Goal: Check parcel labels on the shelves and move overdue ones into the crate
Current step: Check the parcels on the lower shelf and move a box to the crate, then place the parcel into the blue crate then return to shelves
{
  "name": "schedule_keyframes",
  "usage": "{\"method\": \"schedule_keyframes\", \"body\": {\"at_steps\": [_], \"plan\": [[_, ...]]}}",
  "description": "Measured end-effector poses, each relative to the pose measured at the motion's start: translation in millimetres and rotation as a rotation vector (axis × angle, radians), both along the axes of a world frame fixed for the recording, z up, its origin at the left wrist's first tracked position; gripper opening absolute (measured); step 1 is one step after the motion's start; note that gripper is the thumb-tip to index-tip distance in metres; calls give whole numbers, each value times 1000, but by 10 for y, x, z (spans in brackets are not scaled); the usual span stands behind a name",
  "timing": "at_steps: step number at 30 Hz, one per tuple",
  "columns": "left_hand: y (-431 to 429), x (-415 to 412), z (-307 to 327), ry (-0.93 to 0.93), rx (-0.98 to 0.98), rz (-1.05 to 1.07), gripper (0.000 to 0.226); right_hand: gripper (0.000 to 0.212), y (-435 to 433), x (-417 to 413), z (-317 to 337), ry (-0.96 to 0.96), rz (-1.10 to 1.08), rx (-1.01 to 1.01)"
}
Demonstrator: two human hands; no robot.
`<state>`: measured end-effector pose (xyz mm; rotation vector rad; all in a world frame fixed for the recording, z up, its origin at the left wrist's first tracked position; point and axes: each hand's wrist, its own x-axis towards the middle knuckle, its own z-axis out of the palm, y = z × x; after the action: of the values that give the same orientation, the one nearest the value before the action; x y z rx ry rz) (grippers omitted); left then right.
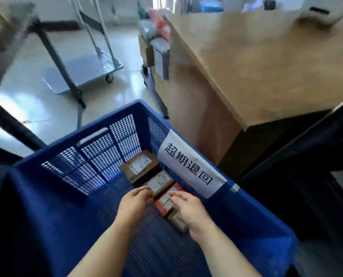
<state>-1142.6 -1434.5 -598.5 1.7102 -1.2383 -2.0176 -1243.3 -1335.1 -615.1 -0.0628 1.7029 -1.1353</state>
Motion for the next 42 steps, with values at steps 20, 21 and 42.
{"method": "schedule_keyframes", "body": {"at_steps": [20,21,42], "plan": [[1977,2872,3637,256,-333,867,22,21,706,2433,3738,87,885,-488],[2128,3045,3718,250,-351,912,22,21,786,2617,3847,77,921,-510],[6402,5752,4129,114,-500,1849,24,21,3829,5933,4445,-140,1693,-484]]}}
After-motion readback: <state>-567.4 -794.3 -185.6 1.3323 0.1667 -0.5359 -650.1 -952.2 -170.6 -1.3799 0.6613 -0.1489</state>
